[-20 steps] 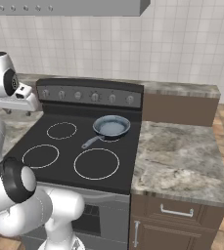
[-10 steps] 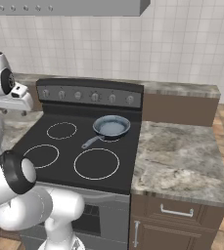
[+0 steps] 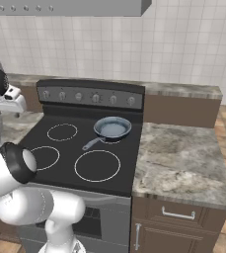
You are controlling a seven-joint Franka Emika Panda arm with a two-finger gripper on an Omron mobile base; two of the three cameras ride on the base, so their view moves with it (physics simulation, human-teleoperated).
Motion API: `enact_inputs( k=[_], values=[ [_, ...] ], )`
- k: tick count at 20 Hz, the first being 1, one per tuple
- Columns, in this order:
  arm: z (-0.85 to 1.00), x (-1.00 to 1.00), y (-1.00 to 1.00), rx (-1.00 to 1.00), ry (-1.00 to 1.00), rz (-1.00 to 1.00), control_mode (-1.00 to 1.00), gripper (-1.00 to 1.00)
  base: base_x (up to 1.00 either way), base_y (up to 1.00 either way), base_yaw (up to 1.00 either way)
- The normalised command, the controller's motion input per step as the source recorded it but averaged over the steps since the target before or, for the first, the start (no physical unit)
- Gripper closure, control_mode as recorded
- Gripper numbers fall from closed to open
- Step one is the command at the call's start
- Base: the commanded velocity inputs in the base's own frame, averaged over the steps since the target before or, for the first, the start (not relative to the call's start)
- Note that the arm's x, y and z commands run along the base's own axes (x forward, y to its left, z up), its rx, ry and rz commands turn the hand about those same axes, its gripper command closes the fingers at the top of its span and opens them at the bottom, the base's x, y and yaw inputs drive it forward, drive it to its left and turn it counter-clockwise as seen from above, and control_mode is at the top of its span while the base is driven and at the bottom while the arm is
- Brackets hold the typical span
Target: Pick up the butter stick and place it in the pan. Then turn on the burner for the pan.
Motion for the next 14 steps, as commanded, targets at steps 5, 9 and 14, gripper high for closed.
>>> enact_inputs(
  k=[5,9,14],
  values=[
    [-0.21,0.04,0.37,0.00,0.01,0.02,-1.00,-1.00,0.00,0.00,0.00],
    [-0.25,0.06,0.28,0.01,0.02,0.02,-1.00,-1.00,0.00,0.00,0.00],
    [-0.22,0.22,0.28,0.00,0.02,0.03,-1.00,-1.00,0.00,0.00,0.00]
  ],
)
